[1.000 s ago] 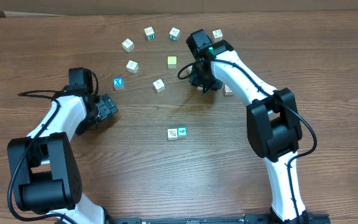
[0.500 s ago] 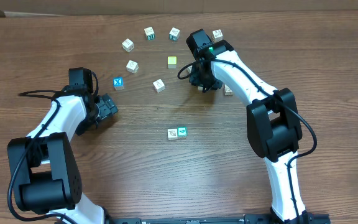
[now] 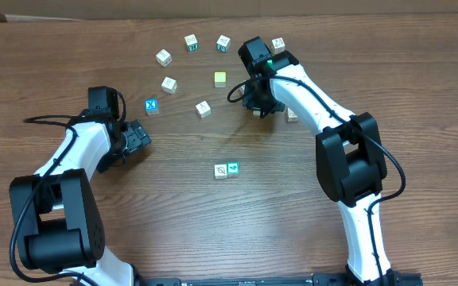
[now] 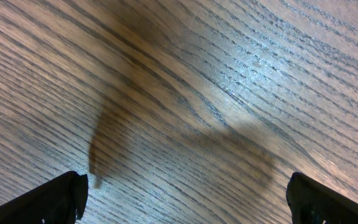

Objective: Form a horizontal line
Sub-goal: 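Lower the open right gripper around the green 7 block, then close the right gripper on the green 7 block and lift it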

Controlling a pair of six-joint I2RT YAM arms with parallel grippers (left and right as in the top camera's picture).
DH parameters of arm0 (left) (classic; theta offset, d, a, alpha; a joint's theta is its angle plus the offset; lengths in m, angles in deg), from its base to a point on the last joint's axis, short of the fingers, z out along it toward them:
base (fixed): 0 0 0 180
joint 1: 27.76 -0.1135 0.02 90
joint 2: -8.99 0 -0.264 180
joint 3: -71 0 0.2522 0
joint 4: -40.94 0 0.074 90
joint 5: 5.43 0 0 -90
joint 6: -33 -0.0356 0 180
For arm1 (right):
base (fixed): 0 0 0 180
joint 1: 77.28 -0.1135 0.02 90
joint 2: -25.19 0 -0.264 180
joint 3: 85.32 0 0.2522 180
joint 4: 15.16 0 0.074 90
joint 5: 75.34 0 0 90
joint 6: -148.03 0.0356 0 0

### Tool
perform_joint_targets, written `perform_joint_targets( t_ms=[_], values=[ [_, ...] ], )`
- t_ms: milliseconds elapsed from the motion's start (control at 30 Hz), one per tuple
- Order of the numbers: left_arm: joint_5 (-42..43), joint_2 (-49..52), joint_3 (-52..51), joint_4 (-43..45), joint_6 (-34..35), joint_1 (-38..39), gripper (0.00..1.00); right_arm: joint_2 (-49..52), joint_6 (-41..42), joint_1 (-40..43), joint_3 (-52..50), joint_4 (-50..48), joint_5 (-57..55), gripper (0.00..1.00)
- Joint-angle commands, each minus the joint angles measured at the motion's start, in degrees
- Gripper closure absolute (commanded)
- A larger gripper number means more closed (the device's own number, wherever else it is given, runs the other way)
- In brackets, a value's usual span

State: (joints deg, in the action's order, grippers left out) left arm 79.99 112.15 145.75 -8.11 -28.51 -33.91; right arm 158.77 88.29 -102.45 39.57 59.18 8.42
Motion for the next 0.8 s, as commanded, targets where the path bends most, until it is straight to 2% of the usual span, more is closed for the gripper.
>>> perform_joint_targets(
  t_ms=[0,233,400,633,767],
  values=[
    [-0.3,0.7,-0.2,0.0,-0.2,-0.2,0.01,0.0,-1.0,0.2,2.3,2.6,-0.4,0.85],
    [-0.3,0.7,-0.2,0.0,-0.2,-0.2,0.01,-4.0,-1.8,0.1,6.1,9.7,-0.3,0.88],
    [-0.3,0.7,-0.2,0.0,-0.2,-0.2,0.0,-11.3,-1.6,0.1,6.1,14.5,2.1,0.93],
    [-0.3,0.7,-0.2,0.0,-0.2,-0.2,0.0,-22.3,-1.6,0.0,6.1,22.3,4.0,0.92],
    [-0.3,0.7,-0.2,0.0,-0.2,-0.2,0.0,-24.8,-1.6,0.0,6.1,26.7,4.5,0.91]
  ],
)
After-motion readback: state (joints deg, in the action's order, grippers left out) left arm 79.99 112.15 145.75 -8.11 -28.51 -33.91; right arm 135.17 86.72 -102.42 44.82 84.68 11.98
